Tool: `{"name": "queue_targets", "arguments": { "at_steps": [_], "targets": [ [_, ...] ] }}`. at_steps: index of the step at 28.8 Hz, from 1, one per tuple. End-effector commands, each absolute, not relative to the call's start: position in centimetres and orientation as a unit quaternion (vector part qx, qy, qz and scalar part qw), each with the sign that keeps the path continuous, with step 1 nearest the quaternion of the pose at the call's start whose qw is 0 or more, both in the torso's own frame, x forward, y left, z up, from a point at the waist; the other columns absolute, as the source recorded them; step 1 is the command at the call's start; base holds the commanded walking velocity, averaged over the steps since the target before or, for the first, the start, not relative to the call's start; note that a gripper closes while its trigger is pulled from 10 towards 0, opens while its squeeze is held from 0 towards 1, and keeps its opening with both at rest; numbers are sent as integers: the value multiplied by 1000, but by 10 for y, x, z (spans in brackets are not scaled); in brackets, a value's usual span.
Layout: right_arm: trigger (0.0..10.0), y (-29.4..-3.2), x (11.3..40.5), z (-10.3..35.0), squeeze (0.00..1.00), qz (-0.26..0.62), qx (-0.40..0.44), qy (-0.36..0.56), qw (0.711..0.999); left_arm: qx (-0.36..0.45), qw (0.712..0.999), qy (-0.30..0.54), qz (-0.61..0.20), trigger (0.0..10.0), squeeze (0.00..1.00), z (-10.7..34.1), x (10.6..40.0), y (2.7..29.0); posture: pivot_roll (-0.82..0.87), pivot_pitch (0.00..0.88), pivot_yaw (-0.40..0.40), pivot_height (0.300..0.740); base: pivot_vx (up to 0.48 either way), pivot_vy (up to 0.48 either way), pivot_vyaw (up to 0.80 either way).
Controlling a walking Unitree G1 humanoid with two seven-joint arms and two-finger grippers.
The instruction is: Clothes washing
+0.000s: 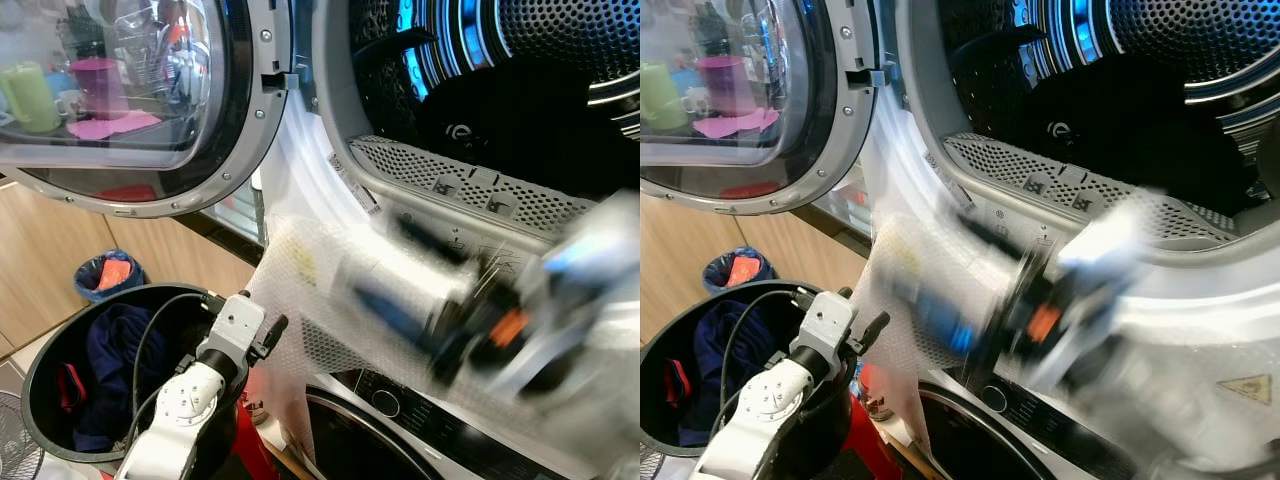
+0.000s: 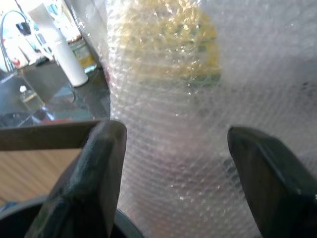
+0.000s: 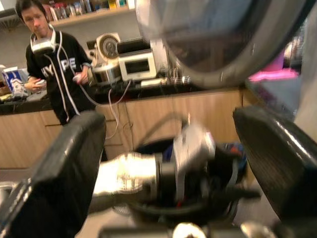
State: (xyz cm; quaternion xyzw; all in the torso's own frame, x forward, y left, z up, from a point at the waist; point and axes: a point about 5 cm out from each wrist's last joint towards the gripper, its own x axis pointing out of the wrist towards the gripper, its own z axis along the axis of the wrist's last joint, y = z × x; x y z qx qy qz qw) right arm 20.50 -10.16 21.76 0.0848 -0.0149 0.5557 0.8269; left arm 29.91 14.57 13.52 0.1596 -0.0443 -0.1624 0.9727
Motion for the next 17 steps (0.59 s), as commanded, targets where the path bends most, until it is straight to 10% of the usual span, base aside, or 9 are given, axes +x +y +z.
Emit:
{"name": "queue_targets", "arguments": {
  "at_steps": [1,6,7,8,15,16,17],
  "targets": [
    [10000,-103,208,171,0,531,99,67,839,163,975,-65,-139,10000,0,152,301,162,175,79,-45,740,0,0,0],
    [10000,-112,210,105,0,459,132,161,864,170,977,-54,-115,10000,0,159,303,183,197,82,-49,740,0,0,0],
    [10000,-113,210,94,169,446,134,178,867,172,977,-50,-118,10000,0,160,303,186,197,82,-49,740,0,0,0],
    [10000,-118,209,73,1000,416,150,213,871,179,975,-44,-124,10000,0,162,304,191,199,81,-50,740,0,0,0],
    [10000,-151,213,-6,1000,213,147,319,912,250,944,3,-214,10000,0,175,299,218,229,85,-56,740,0,0,0],
    [10000,-159,214,-18,0,168,151,335,915,267,933,24,-240,10000,0,175,296,224,229,85,-56,740,0,0,0],
    [10000,-164,213,-27,0,137,150,351,914,287,920,43,-263,10000,0,176,292,230,234,81,-53,740,0,0,0]
  ]
}}
